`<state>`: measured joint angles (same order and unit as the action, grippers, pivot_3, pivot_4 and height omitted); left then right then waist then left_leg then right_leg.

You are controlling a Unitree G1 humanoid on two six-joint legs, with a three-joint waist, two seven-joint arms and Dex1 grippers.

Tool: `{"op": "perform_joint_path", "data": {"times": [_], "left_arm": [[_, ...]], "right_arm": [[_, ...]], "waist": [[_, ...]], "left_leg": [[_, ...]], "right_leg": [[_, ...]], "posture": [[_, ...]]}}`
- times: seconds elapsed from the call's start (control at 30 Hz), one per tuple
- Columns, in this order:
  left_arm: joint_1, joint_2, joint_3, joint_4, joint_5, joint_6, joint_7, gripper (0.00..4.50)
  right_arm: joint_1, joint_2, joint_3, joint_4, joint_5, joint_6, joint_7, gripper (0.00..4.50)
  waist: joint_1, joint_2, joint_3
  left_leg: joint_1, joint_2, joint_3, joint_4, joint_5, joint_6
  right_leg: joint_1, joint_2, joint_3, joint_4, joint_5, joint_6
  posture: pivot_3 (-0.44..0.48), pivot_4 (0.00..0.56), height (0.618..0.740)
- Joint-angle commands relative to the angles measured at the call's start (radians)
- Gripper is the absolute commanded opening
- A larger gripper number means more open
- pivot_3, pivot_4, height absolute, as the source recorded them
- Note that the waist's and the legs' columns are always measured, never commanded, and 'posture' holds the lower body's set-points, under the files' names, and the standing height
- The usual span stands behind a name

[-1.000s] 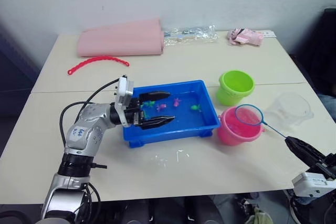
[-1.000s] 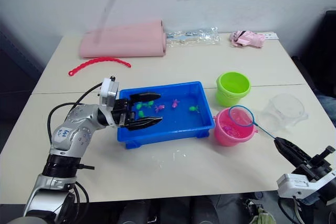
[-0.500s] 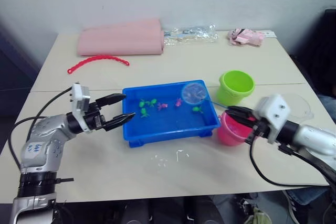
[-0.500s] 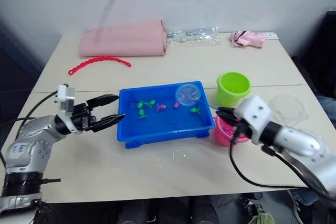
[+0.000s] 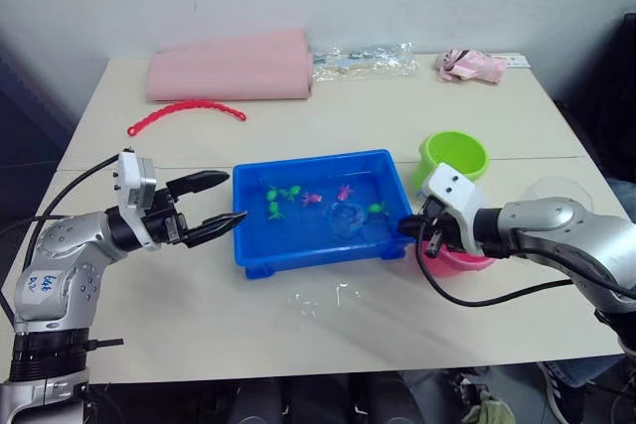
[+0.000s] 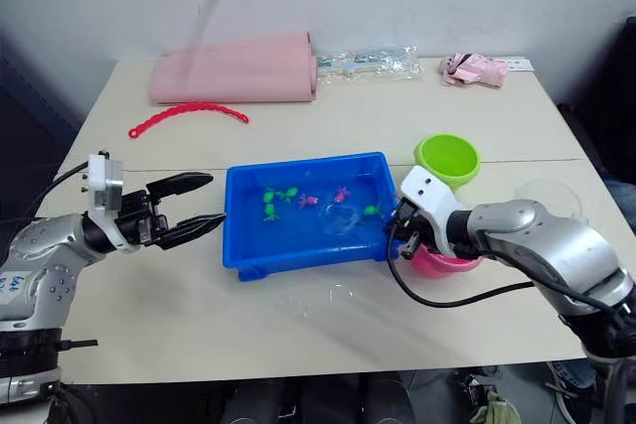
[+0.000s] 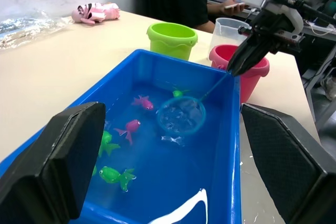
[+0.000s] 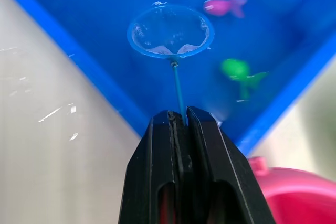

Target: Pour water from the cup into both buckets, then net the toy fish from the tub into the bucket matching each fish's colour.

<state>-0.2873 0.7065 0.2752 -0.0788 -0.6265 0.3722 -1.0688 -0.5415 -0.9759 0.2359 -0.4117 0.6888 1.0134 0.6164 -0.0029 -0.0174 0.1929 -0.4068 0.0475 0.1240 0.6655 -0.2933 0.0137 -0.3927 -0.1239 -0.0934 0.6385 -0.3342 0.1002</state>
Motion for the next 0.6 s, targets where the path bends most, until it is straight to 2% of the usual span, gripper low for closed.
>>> {"op": "perform_joint_path", "data": {"times": [0.03, 0.6], "left_arm": [[-0.020, 0.024, 0.018, -0.004, -0.004, -0.020, -0.017, 4.47], [-0.057, -0.003, -0.030, -0.058, -0.012, 0.009, 0.032, 4.47]], "right_arm": [[-0.019, 0.017, -0.003, 0.031, -0.037, 0.020, 0.033, 0.00], [-0.021, 0.228, -0.047, 0.160, -0.218, -0.043, -0.037, 0.00]], "waist": [[-0.001, 0.000, 0.000], [-0.001, 0.000, 0.000]], "left_leg": [[0.000, 0.000, 0.000, 0.000, 0.000, 0.000], [0.000, 0.001, 0.001, 0.000, 0.001, -0.001]], "right_leg": [[0.000, 0.002, 0.000, 0.000, 0.000, 0.000], [-0.001, 0.005, 0.002, 0.005, 0.001, 0.001]], "posture": [[0.000, 0.150, 0.740], [0.000, 0.150, 0.740]]}}
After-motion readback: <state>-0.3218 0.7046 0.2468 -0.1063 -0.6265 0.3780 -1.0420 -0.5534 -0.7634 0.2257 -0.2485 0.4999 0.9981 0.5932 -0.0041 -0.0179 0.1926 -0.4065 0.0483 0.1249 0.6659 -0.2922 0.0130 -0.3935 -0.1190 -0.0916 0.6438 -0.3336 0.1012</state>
